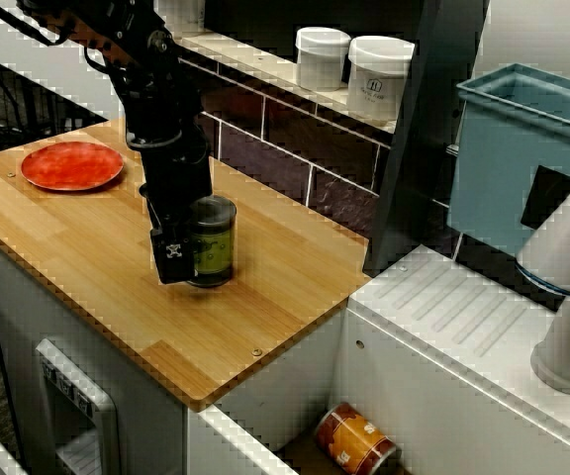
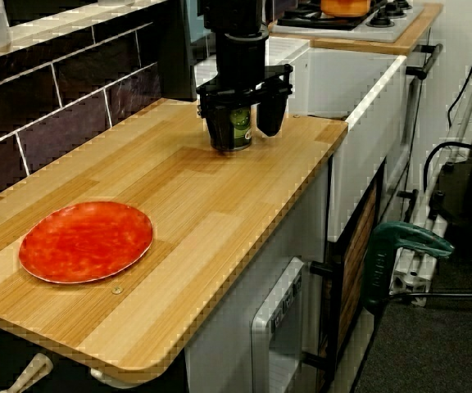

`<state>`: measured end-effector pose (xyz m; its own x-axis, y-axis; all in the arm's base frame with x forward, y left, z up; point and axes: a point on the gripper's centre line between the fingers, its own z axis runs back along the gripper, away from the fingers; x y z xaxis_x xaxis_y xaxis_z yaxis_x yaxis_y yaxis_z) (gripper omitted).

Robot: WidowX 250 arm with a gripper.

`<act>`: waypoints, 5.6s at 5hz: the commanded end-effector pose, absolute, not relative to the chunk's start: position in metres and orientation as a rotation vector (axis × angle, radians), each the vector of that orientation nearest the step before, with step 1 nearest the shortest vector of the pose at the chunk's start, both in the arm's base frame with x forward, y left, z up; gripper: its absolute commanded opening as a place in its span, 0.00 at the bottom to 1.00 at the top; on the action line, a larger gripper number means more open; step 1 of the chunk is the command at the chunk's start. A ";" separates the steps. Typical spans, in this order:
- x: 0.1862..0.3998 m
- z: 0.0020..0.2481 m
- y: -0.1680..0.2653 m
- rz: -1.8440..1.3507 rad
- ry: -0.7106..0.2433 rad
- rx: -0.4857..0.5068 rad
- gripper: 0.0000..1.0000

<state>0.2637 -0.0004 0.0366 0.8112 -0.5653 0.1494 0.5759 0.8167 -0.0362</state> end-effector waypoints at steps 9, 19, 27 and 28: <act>0.260 0.050 -0.037 -0.045 -0.276 -0.089 1.00; 0.313 0.082 -0.011 0.033 -0.255 -0.169 0.00; 0.366 0.123 -0.003 -0.024 -0.310 -0.212 1.00; 0.370 0.106 0.004 -0.023 -0.302 -0.208 1.00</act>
<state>0.3677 0.0029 0.0895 0.9685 0.0100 0.2487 0.0440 0.9766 -0.2104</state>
